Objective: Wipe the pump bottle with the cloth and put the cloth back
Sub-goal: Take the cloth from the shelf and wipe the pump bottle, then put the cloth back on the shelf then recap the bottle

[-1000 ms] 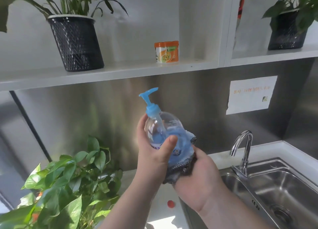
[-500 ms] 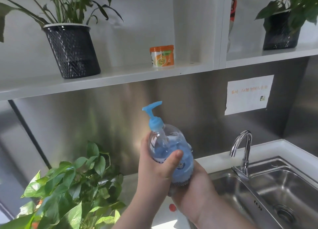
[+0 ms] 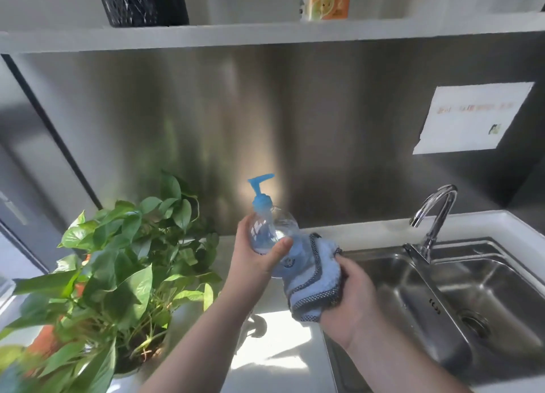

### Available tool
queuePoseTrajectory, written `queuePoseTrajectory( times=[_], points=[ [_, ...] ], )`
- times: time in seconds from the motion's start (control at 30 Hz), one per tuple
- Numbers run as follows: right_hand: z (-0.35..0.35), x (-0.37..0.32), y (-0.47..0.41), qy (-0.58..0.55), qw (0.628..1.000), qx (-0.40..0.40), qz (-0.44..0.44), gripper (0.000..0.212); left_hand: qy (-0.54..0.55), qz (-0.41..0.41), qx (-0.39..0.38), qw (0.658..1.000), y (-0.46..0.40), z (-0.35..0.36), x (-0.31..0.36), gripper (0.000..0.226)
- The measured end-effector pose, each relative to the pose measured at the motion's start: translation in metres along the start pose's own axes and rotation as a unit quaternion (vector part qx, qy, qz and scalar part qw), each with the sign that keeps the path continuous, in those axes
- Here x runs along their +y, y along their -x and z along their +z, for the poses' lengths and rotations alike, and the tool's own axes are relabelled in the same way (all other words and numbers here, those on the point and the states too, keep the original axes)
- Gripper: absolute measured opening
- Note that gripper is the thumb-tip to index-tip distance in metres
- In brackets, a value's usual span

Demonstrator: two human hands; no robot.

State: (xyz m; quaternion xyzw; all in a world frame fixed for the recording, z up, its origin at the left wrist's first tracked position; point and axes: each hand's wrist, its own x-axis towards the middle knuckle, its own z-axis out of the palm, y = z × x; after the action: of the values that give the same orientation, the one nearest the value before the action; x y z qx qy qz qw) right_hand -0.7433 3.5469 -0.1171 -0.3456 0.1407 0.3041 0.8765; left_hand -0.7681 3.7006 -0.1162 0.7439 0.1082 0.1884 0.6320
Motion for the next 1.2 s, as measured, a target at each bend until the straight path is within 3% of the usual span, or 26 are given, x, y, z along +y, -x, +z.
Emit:
queuePoseTrajectory(
  times=[0.23, 0.4, 0.53, 0.67, 0.8, 1.1, 1.13, 1.2],
  points=[
    [-0.052, 0.019, -0.025, 0.024, 0.995, 0.094, -0.018, 0.035, -0.054, -0.137, -0.026, 0.989, 0.018, -0.008, -0.061, 0.087],
    [-0.092, 0.029, -0.027, 0.008, 0.990, 0.138, 0.000, 0.036, -0.135, -0.202, -0.049, 0.969, 0.034, -0.001, -0.110, 0.081],
    [-0.118, 0.036, -0.026, 0.020, 0.988, 0.151, 0.027, 0.037, -0.139, -0.260, -0.053, 0.954, 0.050, 0.017, -0.144, 0.073],
    [-0.140, 0.042, -0.024, 0.041, 0.982, 0.171, 0.069, 0.030, -0.141, -0.277, -0.070, 0.948, 0.060, 0.039, -0.166, 0.077],
    [-0.154, 0.048, -0.024, 0.026, 0.979, 0.173, 0.108, 0.026, -0.133, -0.285, -0.107, 0.943, 0.058, 0.048, -0.179, 0.054],
    [-0.170, 0.049, -0.028, 0.020, 0.981, 0.157, 0.107, 0.028, -0.153, -0.236, -0.141, 0.949, 0.071, 0.041, -0.196, 0.054],
    [-0.170, 0.047, -0.028, 0.025, 0.982, 0.155, 0.105, 0.028, -0.176, -0.235, -0.145, 0.945, 0.072, 0.041, -0.195, 0.062],
    [-0.168, 0.043, -0.028, 0.028, 0.983, 0.150, 0.105, 0.027, -0.217, -0.236, -0.168, 0.932, 0.070, 0.038, -0.195, 0.105]
  ],
)
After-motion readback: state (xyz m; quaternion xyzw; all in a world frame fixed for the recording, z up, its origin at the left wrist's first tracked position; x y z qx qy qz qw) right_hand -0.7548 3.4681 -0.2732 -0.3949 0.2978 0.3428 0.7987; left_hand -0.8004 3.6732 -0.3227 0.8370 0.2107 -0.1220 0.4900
